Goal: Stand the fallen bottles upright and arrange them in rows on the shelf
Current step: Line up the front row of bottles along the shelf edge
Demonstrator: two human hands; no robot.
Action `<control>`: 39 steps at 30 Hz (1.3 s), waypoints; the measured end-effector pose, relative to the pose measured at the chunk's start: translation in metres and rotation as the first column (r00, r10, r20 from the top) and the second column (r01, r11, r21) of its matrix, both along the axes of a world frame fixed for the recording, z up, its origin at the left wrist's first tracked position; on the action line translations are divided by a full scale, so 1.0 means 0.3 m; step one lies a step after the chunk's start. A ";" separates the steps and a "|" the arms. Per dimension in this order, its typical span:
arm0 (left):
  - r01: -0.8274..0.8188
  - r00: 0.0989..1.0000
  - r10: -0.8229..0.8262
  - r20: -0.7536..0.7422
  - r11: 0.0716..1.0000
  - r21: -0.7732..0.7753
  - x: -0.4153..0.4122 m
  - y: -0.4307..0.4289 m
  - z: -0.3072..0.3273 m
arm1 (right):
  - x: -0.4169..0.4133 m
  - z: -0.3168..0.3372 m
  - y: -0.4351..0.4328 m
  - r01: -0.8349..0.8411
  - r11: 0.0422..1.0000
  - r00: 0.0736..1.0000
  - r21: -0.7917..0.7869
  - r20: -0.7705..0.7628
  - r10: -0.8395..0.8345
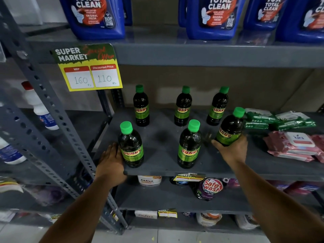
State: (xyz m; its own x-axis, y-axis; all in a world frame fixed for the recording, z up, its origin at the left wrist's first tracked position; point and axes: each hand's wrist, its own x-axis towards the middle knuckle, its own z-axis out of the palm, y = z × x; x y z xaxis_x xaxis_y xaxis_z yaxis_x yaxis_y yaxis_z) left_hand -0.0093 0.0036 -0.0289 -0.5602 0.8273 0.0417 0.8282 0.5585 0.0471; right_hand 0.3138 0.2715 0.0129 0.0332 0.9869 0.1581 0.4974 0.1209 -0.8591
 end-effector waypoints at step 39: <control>0.018 0.999 -0.020 0.041 0.998 0.054 -0.011 -0.005 -0.010 | 0.118 -0.087 -0.147 -0.051 0.998 0.976 -0.033 0.211 0.056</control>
